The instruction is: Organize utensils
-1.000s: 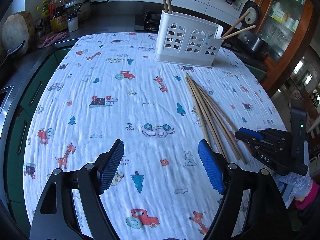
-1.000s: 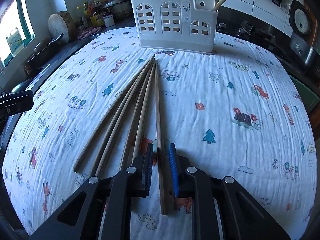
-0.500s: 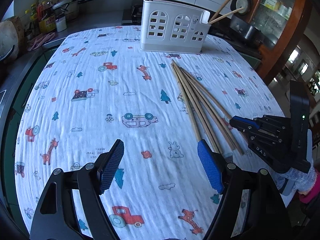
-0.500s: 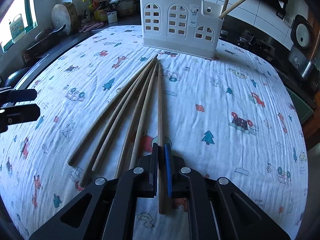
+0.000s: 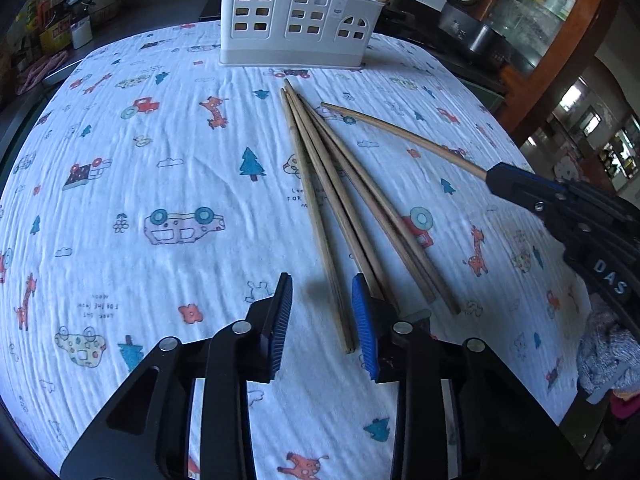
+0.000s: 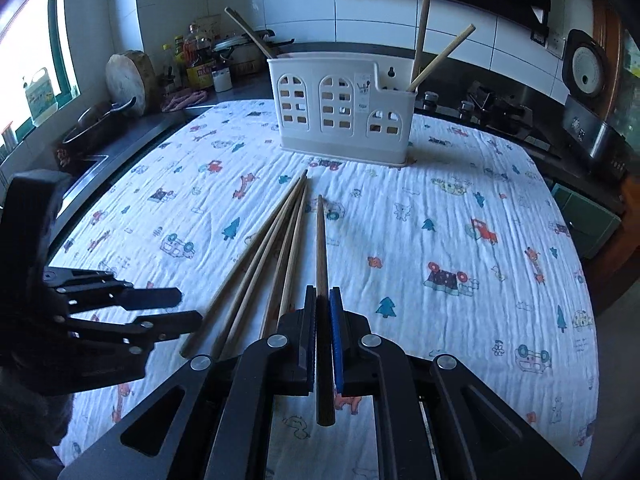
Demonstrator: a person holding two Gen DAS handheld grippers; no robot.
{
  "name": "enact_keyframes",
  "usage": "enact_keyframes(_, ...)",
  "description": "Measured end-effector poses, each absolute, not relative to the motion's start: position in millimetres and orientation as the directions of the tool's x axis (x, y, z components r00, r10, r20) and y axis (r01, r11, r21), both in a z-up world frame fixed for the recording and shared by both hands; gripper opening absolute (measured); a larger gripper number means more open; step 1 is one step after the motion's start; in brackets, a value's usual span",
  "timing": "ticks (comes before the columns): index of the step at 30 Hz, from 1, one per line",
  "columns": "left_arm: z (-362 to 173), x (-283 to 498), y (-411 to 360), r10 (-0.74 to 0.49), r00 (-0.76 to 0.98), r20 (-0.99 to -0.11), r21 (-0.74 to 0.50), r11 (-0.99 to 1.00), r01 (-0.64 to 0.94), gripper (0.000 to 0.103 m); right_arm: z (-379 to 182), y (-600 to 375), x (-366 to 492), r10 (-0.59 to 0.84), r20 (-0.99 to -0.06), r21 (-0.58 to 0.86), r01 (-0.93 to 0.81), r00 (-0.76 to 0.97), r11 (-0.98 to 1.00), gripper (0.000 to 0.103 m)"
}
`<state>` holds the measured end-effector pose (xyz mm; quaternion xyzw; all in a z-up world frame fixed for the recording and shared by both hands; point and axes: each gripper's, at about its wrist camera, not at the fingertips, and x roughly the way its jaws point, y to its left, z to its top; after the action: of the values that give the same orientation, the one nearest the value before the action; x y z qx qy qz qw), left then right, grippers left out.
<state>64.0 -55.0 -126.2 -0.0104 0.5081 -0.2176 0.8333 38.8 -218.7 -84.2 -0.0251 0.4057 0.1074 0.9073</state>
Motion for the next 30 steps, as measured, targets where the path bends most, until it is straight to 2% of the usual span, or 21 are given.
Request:
enact_keyframes(2, -130, 68, -58, -0.373, 0.381, -0.846, -0.244, 0.906, 0.346, 0.020, -74, -220, 37, 0.181, -0.726, 0.047, -0.214, 0.664, 0.976, 0.007)
enact_keyframes(10, -134, 76, -61, -0.375, 0.382, -0.845, -0.255, 0.909, 0.328, 0.014, -40, -220, 31, 0.207, -0.671, 0.062, -0.224, 0.712, 0.973, 0.007)
enact_keyframes(18, -127, 76, -67, -0.332, 0.393, -0.858, -0.205, 0.921, 0.332, 0.008, -26, -221, 33, 0.212, -0.658, 0.070, -0.222, 0.723, 0.972, 0.007)
enact_keyframes(27, -56, 73, -39, -0.359, 0.556, -0.749, -0.172, 0.917, 0.360, 0.007, -14, -229, 43, 0.220, -0.666, 0.085, -0.221, 0.713, 0.972, 0.007)
enact_keyframes(28, -48, 74, -36, -0.363, 0.574, -0.734, -0.170, 0.917, 0.362, 0.006, -13, -230, 45, 0.223, -0.669, 0.087, -0.223, 0.709, 0.971, 0.007)
enact_keyframes(29, -41, 75, -33, -0.366, 0.588, -0.721, -0.168, 0.916, 0.365, 0.000, -11, -230, 47, 0.225, -0.672, 0.088, -0.225, 0.705, 0.970, 0.007)
enact_keyframes(30, -33, 76, -30, -0.378, 0.602, -0.703, -0.172, 0.912, 0.372, 0.000, -9, -229, 50, 0.228, -0.676, 0.089, -0.230, 0.701, 0.969, 0.007)
